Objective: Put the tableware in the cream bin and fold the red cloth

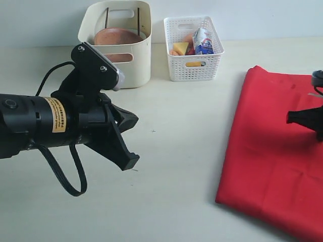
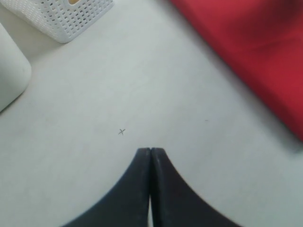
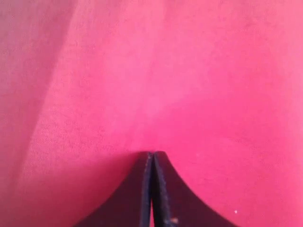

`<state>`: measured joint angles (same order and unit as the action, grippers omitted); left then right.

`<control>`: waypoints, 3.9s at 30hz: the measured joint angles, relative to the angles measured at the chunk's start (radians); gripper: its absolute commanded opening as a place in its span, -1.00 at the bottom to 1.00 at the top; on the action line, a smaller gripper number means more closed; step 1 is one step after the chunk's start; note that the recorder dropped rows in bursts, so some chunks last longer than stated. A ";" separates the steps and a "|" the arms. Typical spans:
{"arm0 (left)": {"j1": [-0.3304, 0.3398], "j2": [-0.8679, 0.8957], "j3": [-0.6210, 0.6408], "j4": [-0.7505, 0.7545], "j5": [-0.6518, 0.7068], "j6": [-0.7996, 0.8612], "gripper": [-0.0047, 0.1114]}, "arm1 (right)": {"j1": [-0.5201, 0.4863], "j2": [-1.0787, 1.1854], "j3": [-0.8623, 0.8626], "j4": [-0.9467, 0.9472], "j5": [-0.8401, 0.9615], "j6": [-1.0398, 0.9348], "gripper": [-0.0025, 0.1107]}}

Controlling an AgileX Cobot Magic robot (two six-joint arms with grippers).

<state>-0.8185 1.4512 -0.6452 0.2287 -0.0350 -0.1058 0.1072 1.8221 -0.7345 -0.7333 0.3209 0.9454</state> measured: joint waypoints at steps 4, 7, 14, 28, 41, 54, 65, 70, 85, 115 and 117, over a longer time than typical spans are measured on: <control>0.000 -0.003 0.002 0.000 0.004 0.000 -0.90 | -0.025 0.092 -0.099 -0.018 -0.023 -0.003 -0.96; 0.000 -0.003 0.002 0.000 0.005 0.000 -0.90 | -0.029 0.163 -0.203 -0.026 -0.037 -0.027 -0.96; 0.000 -0.006 0.002 0.000 0.005 0.000 -0.90 | -0.029 0.308 -0.440 0.007 -0.060 -0.131 -0.96; 0.010 -0.006 0.002 0.000 0.005 -0.003 -0.90 | -0.028 0.189 -0.417 0.275 0.029 -0.342 -0.96; 0.010 -0.006 0.002 0.000 0.014 -0.003 -0.90 | -0.057 0.182 -0.195 0.283 -0.311 -0.344 -0.96; 0.010 -0.006 0.002 0.000 0.006 -0.003 -0.90 | -0.016 0.279 -0.347 0.283 -0.304 -0.437 -0.96; 0.106 -0.303 0.093 0.000 -0.041 -0.021 -0.90 | -0.012 -0.286 -0.010 0.412 -0.472 -0.427 -0.96; 0.188 -0.661 0.282 0.000 -0.086 -0.070 -0.90 | -0.012 -0.693 0.201 0.457 -0.493 -0.449 -0.96; 0.349 -0.957 0.526 0.000 -0.017 -0.078 -0.90 | -0.012 -1.234 0.378 0.474 -0.429 -0.461 -0.96; 0.830 -1.446 0.643 -0.177 0.253 0.045 -0.90 | -0.012 -1.296 0.378 0.476 -0.421 -0.461 -0.96; 0.830 -1.446 0.643 -0.179 0.270 0.045 -0.90 | -0.012 -1.296 0.378 0.476 -0.421 -0.461 -0.96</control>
<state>0.0114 0.0056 -0.0022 0.0500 0.2350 -0.0612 0.0955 0.5263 -0.3567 -0.2575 -0.1001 0.4848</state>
